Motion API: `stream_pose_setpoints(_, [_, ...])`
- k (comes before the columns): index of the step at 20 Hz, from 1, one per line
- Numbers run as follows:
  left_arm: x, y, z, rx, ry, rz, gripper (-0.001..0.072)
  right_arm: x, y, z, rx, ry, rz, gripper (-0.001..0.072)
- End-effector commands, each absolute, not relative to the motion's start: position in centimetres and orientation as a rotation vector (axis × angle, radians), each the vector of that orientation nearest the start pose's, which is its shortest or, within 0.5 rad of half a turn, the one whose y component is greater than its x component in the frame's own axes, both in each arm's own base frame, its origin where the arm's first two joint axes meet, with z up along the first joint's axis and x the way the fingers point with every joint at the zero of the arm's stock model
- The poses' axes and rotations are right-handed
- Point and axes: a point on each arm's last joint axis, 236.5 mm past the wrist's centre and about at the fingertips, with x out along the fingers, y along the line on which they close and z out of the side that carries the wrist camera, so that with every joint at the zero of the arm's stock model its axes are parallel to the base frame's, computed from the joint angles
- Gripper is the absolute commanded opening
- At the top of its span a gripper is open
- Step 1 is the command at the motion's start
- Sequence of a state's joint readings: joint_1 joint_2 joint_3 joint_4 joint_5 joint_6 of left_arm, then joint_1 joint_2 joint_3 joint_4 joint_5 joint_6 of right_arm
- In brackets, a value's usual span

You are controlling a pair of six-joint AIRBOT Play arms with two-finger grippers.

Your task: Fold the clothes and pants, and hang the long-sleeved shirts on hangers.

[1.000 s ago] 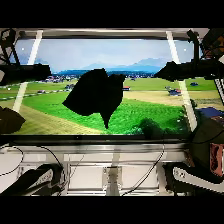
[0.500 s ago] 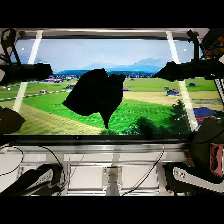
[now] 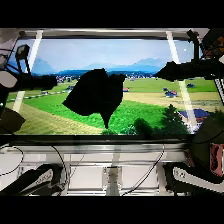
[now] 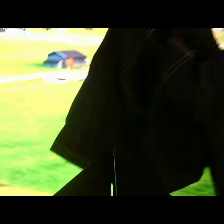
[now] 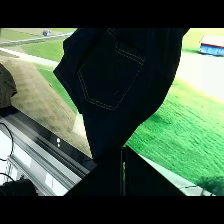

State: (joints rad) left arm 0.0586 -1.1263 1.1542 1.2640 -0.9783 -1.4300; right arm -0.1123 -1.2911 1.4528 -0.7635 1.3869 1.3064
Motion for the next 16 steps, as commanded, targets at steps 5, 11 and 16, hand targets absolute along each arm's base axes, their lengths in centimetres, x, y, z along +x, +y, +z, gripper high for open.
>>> stream_pose_setpoints(5, [36.5, 0.8, 0.0, -0.257, 1.140, -0.041, 0.0012, 41.1, 12.7, 17.3, 0.515, 0.982, 0.616, 0.0036])
stream_pose_setpoints(11, [37.1, -0.3, -2.9, -0.500, 1.184, 0.014, 0.0540, 42.3, 12.4, 15.7, 0.660, 1.050, 0.529, 0.0555])
stream_pose_setpoints(16, [39.9, -2.2, -6.3, -0.733, 1.177, 0.023, 0.0389, 42.3, 12.8, 16.2, 0.679, 1.040, 0.545, 0.0556])
